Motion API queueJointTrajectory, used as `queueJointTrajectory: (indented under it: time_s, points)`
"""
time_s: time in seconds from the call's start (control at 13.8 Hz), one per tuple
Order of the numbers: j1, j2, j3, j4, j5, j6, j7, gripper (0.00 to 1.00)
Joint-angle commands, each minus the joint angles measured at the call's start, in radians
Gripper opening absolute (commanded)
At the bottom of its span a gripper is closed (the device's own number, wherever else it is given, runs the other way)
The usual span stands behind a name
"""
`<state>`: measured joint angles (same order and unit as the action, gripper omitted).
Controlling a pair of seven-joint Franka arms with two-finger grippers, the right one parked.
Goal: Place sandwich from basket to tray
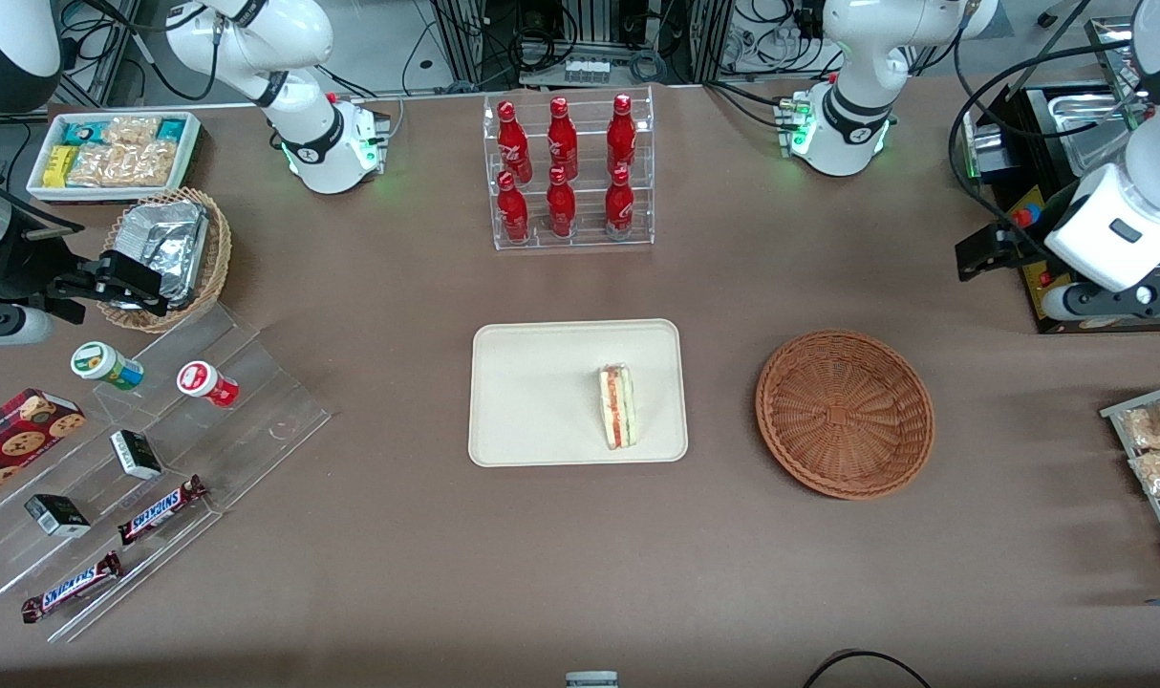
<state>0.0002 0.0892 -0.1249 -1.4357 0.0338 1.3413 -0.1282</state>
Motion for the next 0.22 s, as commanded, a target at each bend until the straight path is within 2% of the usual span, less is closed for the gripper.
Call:
queueJointTrajectory:
  time_s: [0.0, 0.14]
  points:
    - [0.018, -0.045, -0.012, -0.109, -0.008, 0.008, 0.019, 1.00]
    - [0.018, -0.046, -0.012, -0.136, -0.008, 0.021, 0.021, 1.00]
